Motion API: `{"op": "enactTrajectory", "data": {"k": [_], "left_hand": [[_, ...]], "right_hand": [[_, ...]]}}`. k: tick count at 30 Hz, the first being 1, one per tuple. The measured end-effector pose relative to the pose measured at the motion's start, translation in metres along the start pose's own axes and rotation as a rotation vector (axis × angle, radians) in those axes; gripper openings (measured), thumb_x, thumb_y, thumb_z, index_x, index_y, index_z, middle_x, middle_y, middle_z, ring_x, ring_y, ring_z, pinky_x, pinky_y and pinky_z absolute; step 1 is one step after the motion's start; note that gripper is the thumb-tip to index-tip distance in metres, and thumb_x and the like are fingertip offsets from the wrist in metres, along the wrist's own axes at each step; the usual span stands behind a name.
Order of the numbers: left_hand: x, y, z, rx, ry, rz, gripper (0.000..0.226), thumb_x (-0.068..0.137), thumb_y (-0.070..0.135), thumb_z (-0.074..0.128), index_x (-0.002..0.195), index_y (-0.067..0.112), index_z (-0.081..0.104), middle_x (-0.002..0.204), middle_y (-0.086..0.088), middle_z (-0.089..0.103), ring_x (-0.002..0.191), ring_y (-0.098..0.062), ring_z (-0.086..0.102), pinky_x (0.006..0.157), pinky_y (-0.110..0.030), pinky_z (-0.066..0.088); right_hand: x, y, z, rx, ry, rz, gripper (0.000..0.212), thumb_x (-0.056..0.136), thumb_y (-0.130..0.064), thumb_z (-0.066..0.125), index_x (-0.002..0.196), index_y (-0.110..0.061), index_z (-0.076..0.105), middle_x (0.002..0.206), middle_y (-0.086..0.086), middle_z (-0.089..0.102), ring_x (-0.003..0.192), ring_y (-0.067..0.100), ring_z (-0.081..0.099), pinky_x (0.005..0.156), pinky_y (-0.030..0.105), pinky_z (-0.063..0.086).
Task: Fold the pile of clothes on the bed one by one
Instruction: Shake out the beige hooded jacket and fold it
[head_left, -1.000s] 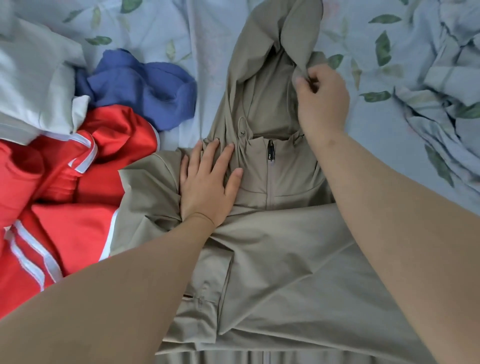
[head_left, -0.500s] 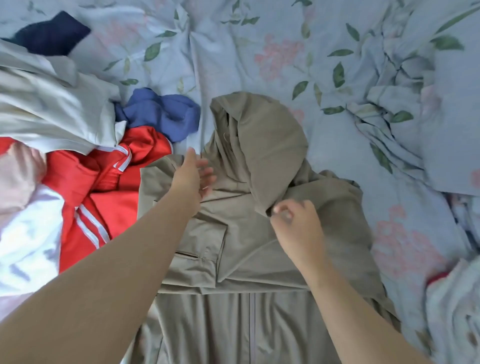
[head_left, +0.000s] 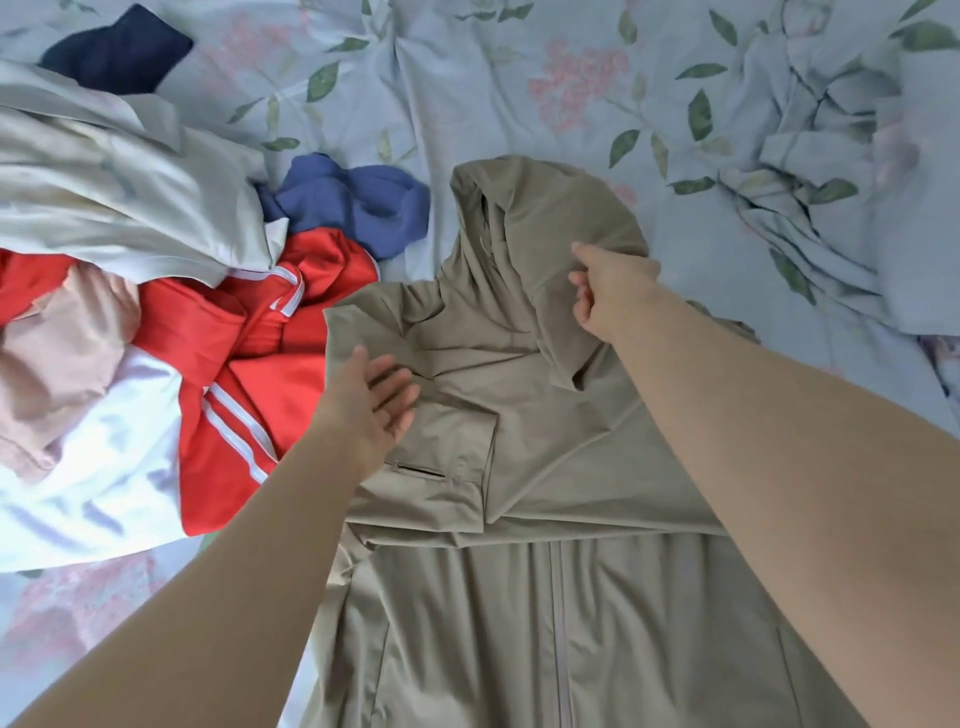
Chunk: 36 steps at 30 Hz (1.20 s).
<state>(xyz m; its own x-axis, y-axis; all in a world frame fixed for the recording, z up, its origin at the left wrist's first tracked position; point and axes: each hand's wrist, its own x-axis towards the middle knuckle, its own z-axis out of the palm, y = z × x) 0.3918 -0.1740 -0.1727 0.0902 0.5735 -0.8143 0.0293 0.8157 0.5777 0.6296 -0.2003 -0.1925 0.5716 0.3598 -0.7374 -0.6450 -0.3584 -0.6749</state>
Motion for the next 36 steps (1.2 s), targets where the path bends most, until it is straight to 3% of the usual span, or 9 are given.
{"op": "enactTrajectory", "data": {"k": [4,6,10,14,17,22,25,32,36], "left_hand": [[-0.004,-0.012,-0.007,-0.015,-0.018,-0.042,0.046,0.098,0.047,0.040,0.134,0.021,0.046,0.127,0.000,0.052,0.108,-0.021,0.053,0.090,-0.040,0.039],[-0.004,-0.013,-0.006,-0.059,-0.033,-0.048,0.051,0.097,0.048,0.042,0.140,0.021,0.042,0.137,-0.001,0.048,0.115,-0.023,0.052,0.091,-0.042,0.039],[-0.010,-0.009,-0.011,-0.157,-0.113,-0.078,0.055,0.096,0.053,0.037,0.142,0.022,0.039,0.143,-0.004,0.044,0.126,-0.026,0.047,0.098,-0.045,0.037],[-0.019,-0.007,-0.029,-0.265,-0.176,-0.074,0.061,0.094,0.060,0.033,0.138,0.020,0.044,0.136,-0.006,0.050,0.108,-0.025,0.057,0.087,-0.043,0.043],[-0.027,-0.013,-0.033,-0.279,-0.211,-0.093,0.068,0.087,0.070,0.035,0.131,0.020,0.053,0.121,-0.004,0.063,0.102,-0.020,0.063,0.087,-0.041,0.048],[-0.031,-0.038,-0.013,0.010,-0.098,-0.058,0.047,0.080,0.047,0.069,0.117,0.018,0.061,0.112,-0.002,0.069,0.100,-0.020,0.065,0.087,-0.040,0.053],[-0.024,-0.051,-0.006,0.244,0.057,0.046,0.032,0.083,0.023,0.070,0.111,0.011,0.059,0.113,-0.012,0.066,0.103,-0.029,0.062,0.093,-0.045,0.051],[-0.063,-0.044,-0.009,-0.189,-0.379,-0.015,0.022,0.090,0.001,0.049,0.107,0.003,0.063,0.095,-0.011,0.073,0.087,-0.021,0.070,0.077,-0.036,0.058],[-0.068,-0.081,-0.028,0.069,-0.223,-0.205,0.018,0.088,0.005,0.046,0.099,0.014,0.058,0.105,-0.008,0.065,0.085,-0.020,0.061,0.083,-0.038,0.047]], "right_hand": [[-0.009,-0.001,0.002,0.103,-0.036,0.089,0.002,0.096,-0.018,0.054,0.097,-0.017,0.055,0.069,-0.002,0.054,0.025,0.001,0.038,0.031,0.008,0.030],[-0.018,-0.008,0.006,0.064,-0.028,0.015,0.019,0.099,-0.016,0.045,0.081,-0.020,0.049,0.068,-0.003,0.054,0.033,0.002,0.038,0.032,0.011,0.030],[-0.057,-0.014,0.019,-0.317,-0.066,-0.601,0.016,0.091,-0.014,0.051,0.075,-0.015,0.054,0.069,0.001,0.057,0.054,0.008,0.047,0.048,0.020,0.038],[-0.130,0.031,-0.012,-1.116,-0.449,-1.158,0.029,0.085,-0.018,0.057,0.061,-0.029,0.045,0.060,-0.010,0.042,0.068,0.010,0.044,0.057,0.026,0.033],[-0.152,0.074,-0.059,-1.513,-0.582,-0.885,0.008,0.085,-0.021,0.053,0.082,-0.024,0.060,0.080,-0.007,0.055,0.086,0.014,0.050,0.069,0.032,0.043],[-0.139,0.108,-0.085,-0.460,0.110,-0.100,0.019,0.086,-0.024,0.059,0.088,-0.015,0.042,0.093,0.004,0.047,0.084,0.023,0.049,0.080,0.039,0.050],[-0.123,0.114,-0.062,-0.179,0.068,0.190,0.049,0.084,-0.038,0.068,0.115,-0.011,0.043,0.116,0.006,0.052,0.104,0.026,0.056,0.077,0.041,0.053],[-0.134,0.075,-0.081,0.720,-0.238,0.143,0.027,0.088,-0.003,0.050,0.109,-0.010,0.064,0.105,0.007,0.071,0.103,0.024,0.065,0.095,0.038,0.048],[-0.137,0.109,-0.131,0.316,0.044,0.261,0.024,0.091,-0.005,0.039,0.100,-0.017,0.058,0.092,-0.002,0.064,0.085,0.018,0.056,0.077,0.030,0.044]]}}
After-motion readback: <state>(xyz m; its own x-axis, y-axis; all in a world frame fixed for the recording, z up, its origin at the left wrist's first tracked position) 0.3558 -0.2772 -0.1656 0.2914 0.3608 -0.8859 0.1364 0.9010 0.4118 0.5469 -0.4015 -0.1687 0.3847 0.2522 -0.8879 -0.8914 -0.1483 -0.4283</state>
